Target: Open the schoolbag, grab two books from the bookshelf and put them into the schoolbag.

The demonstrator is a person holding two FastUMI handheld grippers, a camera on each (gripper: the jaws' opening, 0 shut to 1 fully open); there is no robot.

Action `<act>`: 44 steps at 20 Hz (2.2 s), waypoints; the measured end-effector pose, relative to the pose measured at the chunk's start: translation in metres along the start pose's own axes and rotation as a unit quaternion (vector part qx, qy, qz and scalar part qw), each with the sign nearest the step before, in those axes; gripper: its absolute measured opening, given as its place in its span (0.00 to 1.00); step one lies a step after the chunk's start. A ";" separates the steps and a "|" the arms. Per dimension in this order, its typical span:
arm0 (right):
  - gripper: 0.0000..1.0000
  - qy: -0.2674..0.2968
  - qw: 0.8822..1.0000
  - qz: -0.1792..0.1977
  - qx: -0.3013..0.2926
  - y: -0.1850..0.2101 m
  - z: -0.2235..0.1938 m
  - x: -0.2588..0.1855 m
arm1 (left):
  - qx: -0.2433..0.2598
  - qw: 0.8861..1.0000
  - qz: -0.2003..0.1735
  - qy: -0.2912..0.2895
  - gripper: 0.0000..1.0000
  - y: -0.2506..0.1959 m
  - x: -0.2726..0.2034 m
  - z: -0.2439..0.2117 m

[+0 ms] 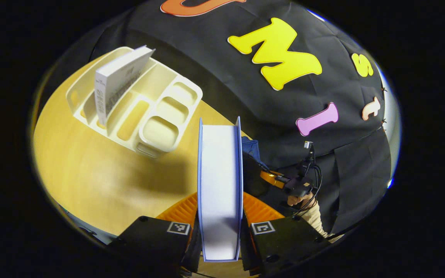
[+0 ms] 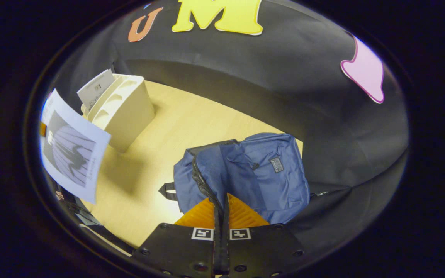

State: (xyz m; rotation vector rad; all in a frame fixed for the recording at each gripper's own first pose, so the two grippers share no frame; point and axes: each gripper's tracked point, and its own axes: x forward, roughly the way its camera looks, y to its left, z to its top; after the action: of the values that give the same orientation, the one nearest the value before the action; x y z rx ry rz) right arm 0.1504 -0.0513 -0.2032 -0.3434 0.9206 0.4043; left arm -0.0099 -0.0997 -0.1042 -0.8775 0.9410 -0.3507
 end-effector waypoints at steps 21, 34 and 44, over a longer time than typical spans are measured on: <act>0.00 -0.011 1.000 0.024 -0.012 0.014 0.024 -0.007 | -0.083 0.976 -0.199 -0.025 0.44 -0.030 0.313 -0.051; 0.01 -0.014 0.997 0.071 -0.006 0.031 0.027 -0.010 | -0.122 0.962 -0.233 -0.077 0.43 -0.089 0.428 -0.038; 0.01 -0.020 0.997 0.065 0.026 0.010 0.019 -0.004 | -0.079 0.980 -0.175 -0.061 0.77 -0.066 0.393 -0.045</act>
State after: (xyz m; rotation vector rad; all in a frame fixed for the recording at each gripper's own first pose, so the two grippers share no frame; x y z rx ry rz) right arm 0.1566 -0.0350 -0.1903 -0.2286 0.9161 0.5042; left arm 0.1824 -0.4026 -0.2831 -1.2010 0.7061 -0.5219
